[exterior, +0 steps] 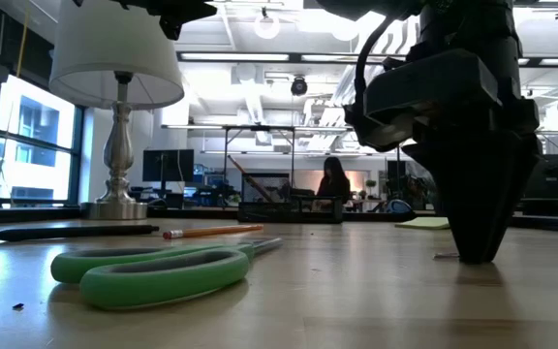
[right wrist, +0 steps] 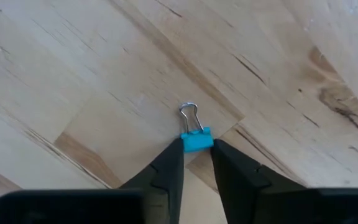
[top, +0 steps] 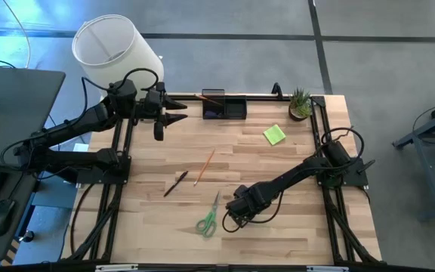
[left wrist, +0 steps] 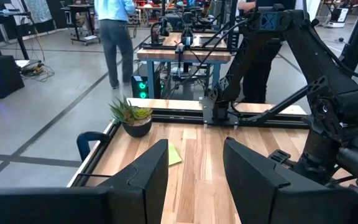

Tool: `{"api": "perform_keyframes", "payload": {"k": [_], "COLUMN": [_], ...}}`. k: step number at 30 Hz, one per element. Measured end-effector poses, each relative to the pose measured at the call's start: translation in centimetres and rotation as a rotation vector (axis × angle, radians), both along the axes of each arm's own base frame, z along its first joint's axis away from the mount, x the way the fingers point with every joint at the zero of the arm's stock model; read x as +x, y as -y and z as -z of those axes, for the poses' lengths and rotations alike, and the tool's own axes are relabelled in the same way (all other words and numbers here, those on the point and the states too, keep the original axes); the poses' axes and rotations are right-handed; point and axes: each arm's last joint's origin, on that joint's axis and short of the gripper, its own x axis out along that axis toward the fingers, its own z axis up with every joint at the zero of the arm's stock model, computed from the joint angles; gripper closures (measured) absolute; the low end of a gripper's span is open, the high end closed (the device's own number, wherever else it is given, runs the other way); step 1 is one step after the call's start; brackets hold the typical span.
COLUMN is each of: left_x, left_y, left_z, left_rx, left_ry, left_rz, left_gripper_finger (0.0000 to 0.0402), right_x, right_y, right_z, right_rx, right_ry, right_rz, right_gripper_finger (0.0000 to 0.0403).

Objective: Pick and place office supplies into organizer
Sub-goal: Put the blue binder clip into the black desk organizer

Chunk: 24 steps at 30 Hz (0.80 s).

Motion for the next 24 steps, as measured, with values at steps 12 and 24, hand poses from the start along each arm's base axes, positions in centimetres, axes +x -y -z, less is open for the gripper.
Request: {"api": "perform_keyframes", "payload": {"k": [12, 24], "left_x": [0.0, 0.0], "left_y": [0.0, 0.0], "left_z": [0.0, 0.0], "left_rx": [0.000, 0.000], "left_ry": [0.000, -0.001], "left_rz": [0.000, 0.000], "left_gripper_finger": [0.0261, 0.0261], "right_x": [0.0, 2.0], "right_y": [0.0, 1.5], "right_z": [-0.1, -3.7], "right_rx": [-0.005, -0.203], "right_ry": [0.009, 0.056], "right_rz": [-0.084, -0.193], "right_gripper_finger": [0.0358, 0.0374]}}
